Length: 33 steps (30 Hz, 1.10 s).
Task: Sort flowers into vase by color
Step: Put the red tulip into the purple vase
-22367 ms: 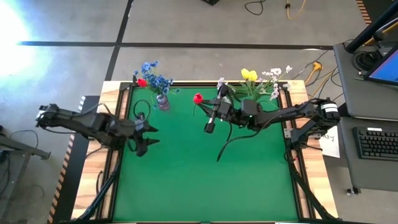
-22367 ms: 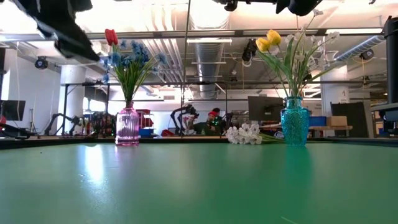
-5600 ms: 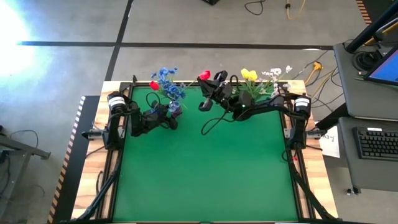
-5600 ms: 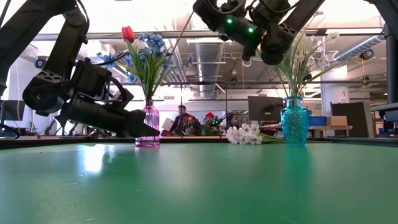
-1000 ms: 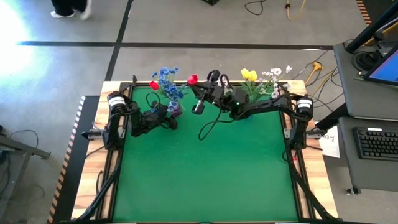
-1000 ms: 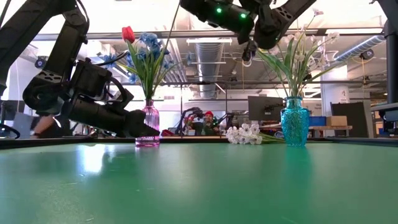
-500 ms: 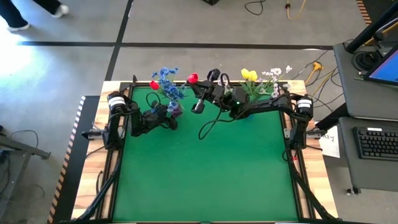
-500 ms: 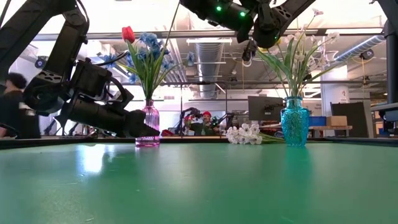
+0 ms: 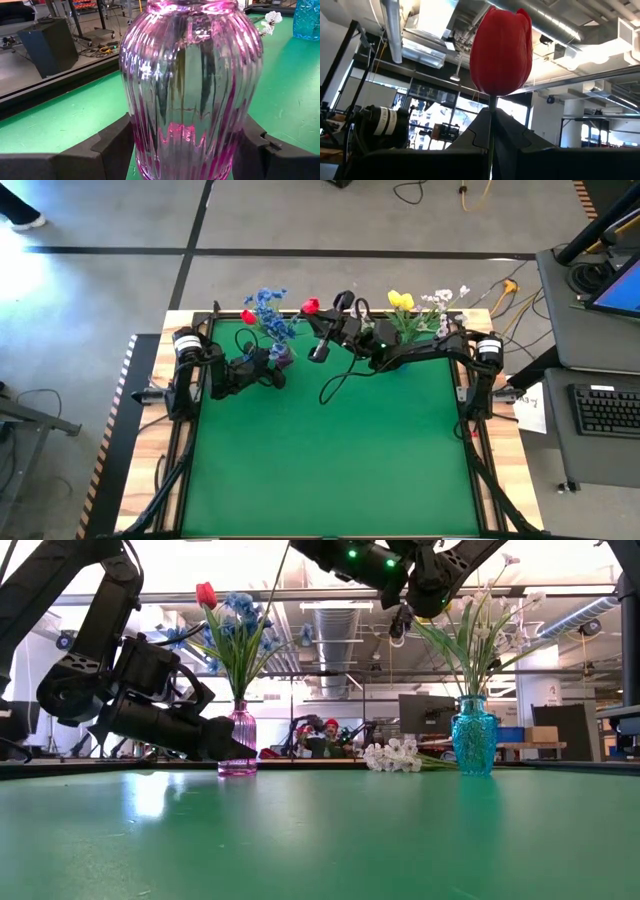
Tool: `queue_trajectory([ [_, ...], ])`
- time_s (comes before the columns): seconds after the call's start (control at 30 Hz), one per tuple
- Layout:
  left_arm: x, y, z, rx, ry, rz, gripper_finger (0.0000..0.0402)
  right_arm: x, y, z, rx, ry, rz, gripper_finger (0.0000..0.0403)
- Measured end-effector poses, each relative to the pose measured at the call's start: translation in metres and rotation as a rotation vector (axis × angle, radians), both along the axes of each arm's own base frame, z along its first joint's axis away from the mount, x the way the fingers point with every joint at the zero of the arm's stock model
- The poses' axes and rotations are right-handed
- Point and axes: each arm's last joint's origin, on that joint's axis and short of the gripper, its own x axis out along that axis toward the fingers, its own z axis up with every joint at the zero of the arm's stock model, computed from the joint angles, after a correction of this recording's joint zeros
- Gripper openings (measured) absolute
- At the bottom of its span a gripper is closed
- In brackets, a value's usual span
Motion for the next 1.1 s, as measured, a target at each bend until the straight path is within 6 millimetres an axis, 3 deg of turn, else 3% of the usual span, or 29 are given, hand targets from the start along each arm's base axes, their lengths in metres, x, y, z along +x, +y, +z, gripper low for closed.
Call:
queue_trajectory([
  [0.13,0.0,0.0,0.0,0.0,0.0,0.0,0.0245,0.002,-0.001,-0.006,-0.005,-0.03,0.001,0.0009],
  [0.3,0.0,0.0,0.0,0.0,0.0,-0.001,0.0245,0.011,-0.004,-0.027,-0.018,-0.074,-0.005,0.0009],
  [0.5,0.0,0.0,0.0,0.0,0.001,0.0,0.0245,0.02,-0.006,-0.032,-0.019,-0.082,-0.006,0.0009],
  [0.77,0.0,0.0,0.0,0.0,0.001,0.0,0.0245,0.022,-0.006,-0.026,-0.027,-0.053,-0.017,0.0009],
  [1.1,0.0,0.0,0.001,0.007,-0.016,0.003,0.0245,0.017,0.004,-0.002,0.055,0.078,0.04,0.0009],
])
